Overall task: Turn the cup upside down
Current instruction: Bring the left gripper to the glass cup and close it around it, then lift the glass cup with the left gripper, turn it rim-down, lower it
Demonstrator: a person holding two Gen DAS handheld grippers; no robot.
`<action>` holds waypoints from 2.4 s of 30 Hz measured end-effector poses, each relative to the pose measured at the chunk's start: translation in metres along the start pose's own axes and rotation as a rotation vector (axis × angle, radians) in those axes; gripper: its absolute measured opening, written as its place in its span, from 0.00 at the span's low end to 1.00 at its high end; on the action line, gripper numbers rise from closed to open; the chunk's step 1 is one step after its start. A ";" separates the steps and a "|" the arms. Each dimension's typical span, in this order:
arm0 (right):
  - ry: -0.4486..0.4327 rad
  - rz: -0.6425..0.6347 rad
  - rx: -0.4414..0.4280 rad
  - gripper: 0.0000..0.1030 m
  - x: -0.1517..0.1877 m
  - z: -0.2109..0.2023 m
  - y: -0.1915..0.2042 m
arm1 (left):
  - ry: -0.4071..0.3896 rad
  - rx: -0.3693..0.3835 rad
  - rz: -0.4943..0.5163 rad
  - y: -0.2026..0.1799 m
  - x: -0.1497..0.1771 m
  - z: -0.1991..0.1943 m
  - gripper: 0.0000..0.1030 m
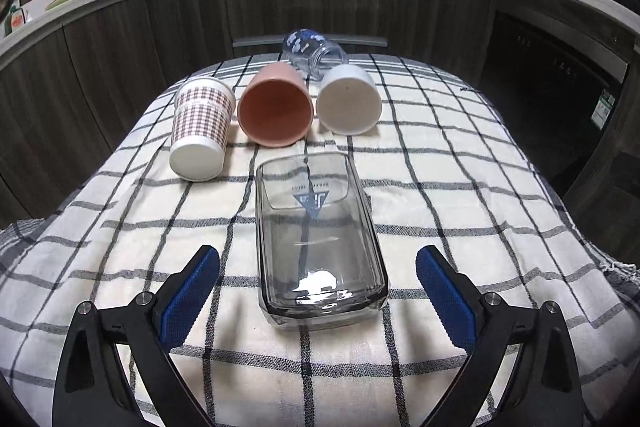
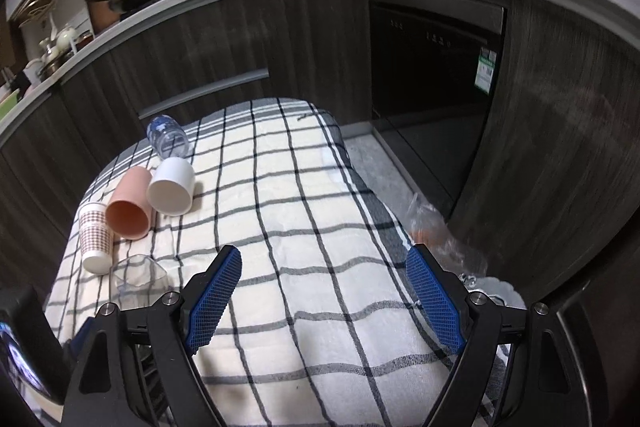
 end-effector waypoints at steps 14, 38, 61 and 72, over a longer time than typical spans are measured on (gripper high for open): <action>0.056 0.014 -0.011 0.82 0.008 0.017 0.002 | 0.025 0.023 -0.013 -0.001 0.007 0.016 0.67; 0.012 0.017 -0.155 0.82 -0.006 -0.018 0.036 | 0.282 0.076 0.136 0.019 -0.021 -0.013 0.65; 0.117 0.126 -0.247 0.82 -0.029 0.017 0.057 | 0.663 0.120 0.157 0.019 -0.031 0.019 0.65; 0.155 0.147 -0.230 0.82 -0.021 0.035 0.053 | 0.620 0.130 0.193 0.013 -0.035 0.029 0.64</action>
Point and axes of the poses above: each gripper's, at about its wrist camera, not at the fingertips, and z roughly the way its jaws point, y to its left, x to its underside, the point moved 9 cm from there along z, roughly the way its jaws point, and after that the axes turned 2 degrees about y, right-handed, at the moved point
